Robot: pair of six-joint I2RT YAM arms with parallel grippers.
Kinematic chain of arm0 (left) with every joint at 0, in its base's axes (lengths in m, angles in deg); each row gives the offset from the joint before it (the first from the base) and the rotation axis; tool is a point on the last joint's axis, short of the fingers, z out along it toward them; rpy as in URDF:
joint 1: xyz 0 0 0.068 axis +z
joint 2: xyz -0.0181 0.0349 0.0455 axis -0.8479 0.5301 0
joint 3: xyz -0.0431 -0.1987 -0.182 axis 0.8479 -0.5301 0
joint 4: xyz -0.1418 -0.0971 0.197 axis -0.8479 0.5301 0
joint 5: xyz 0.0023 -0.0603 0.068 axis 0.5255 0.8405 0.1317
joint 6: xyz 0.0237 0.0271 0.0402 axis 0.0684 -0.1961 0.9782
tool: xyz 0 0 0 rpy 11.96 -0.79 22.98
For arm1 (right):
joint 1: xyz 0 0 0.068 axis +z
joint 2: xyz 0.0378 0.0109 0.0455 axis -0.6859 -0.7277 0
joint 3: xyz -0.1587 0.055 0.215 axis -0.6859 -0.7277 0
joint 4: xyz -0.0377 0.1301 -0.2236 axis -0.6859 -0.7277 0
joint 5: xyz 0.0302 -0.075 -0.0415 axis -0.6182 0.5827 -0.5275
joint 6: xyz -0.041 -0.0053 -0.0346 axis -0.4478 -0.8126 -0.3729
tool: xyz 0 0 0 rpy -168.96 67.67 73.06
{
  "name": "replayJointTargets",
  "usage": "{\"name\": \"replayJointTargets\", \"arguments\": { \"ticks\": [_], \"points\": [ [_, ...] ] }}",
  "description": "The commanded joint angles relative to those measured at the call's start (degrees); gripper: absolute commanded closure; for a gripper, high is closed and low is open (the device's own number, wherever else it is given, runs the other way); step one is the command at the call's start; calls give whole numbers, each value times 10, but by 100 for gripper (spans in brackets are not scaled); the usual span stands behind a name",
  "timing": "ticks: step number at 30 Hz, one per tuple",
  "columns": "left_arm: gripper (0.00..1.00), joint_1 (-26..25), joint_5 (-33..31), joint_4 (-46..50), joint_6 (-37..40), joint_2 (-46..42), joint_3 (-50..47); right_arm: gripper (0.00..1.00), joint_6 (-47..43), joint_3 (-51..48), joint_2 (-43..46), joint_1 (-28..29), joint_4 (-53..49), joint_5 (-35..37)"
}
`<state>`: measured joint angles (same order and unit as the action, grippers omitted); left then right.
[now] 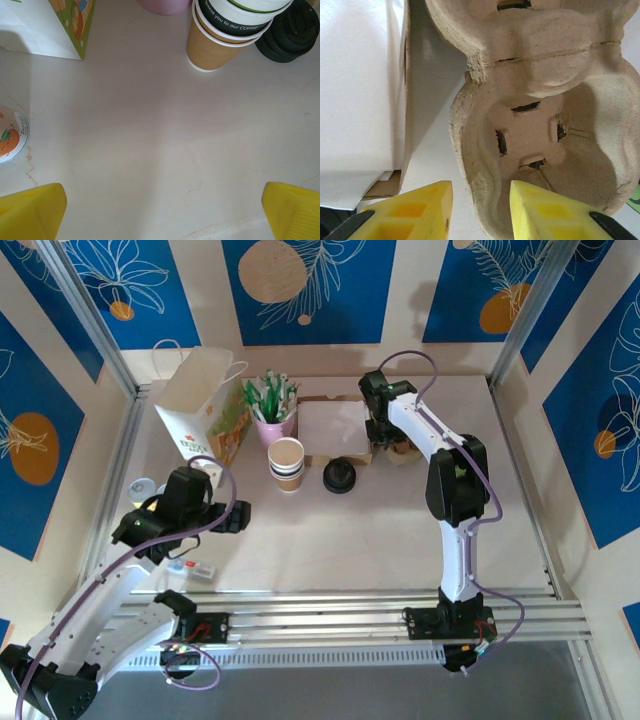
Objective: Pack the takeout coffee
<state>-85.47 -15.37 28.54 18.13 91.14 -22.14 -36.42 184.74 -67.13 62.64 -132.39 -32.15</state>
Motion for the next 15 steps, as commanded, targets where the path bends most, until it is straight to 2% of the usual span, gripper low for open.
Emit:
{"name": "replayJointTargets", "arguments": {
  "ticks": [1,7,9,15],
  "points": [
    [0,5,2,-2,14,-4,-4,64,-4,13,-9,-5,-10,8],
    [0,5,2,-3,15,-3,-4,68,-5,14,-11,-10,-7,7],
    [0,5,2,-3,15,-3,-4,72,-5,15,-13,-11,-8,5],
    [0,5,2,-3,16,-2,-4,78,-5,19,-16,-13,-10,0]
  ]
}}
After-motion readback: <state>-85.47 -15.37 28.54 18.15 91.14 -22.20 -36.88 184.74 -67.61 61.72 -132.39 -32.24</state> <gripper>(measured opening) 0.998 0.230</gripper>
